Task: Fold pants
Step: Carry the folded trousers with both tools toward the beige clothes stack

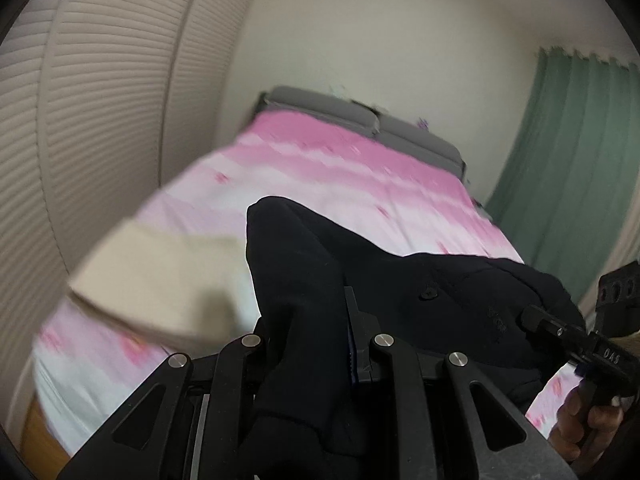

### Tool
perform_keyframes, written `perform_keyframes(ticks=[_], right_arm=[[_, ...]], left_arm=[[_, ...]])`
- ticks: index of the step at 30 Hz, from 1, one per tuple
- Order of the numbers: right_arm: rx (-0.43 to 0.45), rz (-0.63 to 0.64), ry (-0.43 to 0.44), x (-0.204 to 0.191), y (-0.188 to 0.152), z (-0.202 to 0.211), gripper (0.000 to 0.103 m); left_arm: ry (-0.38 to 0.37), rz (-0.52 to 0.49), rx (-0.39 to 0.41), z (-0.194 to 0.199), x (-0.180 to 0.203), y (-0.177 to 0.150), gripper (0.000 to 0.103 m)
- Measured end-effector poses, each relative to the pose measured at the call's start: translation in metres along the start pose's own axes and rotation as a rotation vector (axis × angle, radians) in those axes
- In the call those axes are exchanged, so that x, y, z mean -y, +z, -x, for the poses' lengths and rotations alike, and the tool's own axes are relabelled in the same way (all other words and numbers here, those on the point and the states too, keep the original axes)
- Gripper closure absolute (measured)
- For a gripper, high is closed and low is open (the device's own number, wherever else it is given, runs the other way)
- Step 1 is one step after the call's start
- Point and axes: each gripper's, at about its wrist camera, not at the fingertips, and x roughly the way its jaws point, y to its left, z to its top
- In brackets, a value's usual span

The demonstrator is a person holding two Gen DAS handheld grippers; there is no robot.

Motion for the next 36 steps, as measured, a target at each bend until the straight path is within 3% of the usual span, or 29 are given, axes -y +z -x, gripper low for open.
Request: perform_keyframes(ticks=[6,9,13,17,19,24,26,33,36], right_arm=[[0.006,0.055,0.071,-0.04,0.033,-0.139,0.071],[0.022,0.04,0.104,-0.038,0.035,-0.203,0.071],[-0.004,-0.015,0.109,-0.015,0.009,-0.273,0.071],[-0.115,-0.092,0.03,0.021,-0.041,-0.334,0.071],[-0.153,-0.1,0.002,0.03,-0.065,-0.347,0.07],[-0.162,-0.183,-0.031,0.047,-0.105,-0.346,0.069],[-0.162,-0.212,-0.037,0.056,-0.111,-0.352,0.068],[-0.189,-0.211,-0.02,0.061,-0.125,-0.342,0.063],[-0.197,-0.18,-0.056,0.055,-0.115,-0.339,0.057]], left_arm=[[0.091,-0.062,0.062,-0.034,-0.12,0.074,0.081],[0.113,-0.063,0.097,-0.057,-0.168,0.087,0.081],[0.134,-0.062,0.106,-0.1,-0.223,0.072,0.081],[0.147,0.023,-0.002,-0.161,-0.279,0.028,0.081],[0.168,0.059,-0.056,-0.188,-0.299,-0.003,0.081],[0.146,0.082,-0.019,-0.184,-0.318,-0.033,0.077],[0.169,0.064,-0.036,-0.186,-0.322,-0.037,0.07],[0.245,0.025,-0.046,-0.187,-0.312,-0.06,0.061],[0.278,0.019,-0.04,-0.18,-0.307,-0.063,0.055]])
